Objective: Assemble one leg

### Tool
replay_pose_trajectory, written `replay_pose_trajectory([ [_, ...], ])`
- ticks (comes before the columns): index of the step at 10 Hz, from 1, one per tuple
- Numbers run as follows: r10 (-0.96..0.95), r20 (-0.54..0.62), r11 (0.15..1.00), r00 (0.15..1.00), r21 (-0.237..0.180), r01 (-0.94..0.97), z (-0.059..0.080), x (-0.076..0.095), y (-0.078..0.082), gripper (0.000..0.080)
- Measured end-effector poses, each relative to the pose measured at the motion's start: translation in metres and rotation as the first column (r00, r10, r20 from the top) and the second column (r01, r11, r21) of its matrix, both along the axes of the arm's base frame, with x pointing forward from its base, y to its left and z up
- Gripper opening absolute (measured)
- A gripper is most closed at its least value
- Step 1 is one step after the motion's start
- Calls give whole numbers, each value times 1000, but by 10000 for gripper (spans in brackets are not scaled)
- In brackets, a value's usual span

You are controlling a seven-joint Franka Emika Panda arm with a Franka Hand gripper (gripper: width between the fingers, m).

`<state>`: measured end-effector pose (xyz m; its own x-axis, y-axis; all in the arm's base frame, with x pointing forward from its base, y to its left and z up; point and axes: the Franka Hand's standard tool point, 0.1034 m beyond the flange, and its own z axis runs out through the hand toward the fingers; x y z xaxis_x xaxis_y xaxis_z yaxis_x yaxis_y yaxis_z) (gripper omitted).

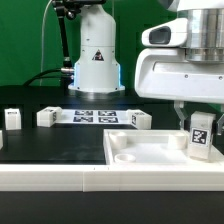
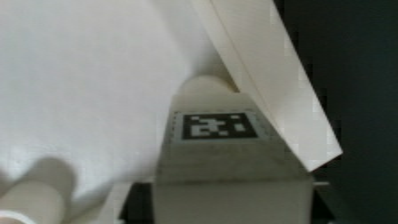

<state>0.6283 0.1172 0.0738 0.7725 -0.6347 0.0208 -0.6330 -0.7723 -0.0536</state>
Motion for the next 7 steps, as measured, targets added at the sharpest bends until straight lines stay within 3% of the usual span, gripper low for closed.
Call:
replay_pose_trajectory([
  [3,-225,-8,974,974,12,225,-1,0,-3,290],
  [6,-428,-21,903,903,17,429,-1,-1,-4,291],
  [7,-537,-30,843,843,18,538,-2,-1,-4,291],
])
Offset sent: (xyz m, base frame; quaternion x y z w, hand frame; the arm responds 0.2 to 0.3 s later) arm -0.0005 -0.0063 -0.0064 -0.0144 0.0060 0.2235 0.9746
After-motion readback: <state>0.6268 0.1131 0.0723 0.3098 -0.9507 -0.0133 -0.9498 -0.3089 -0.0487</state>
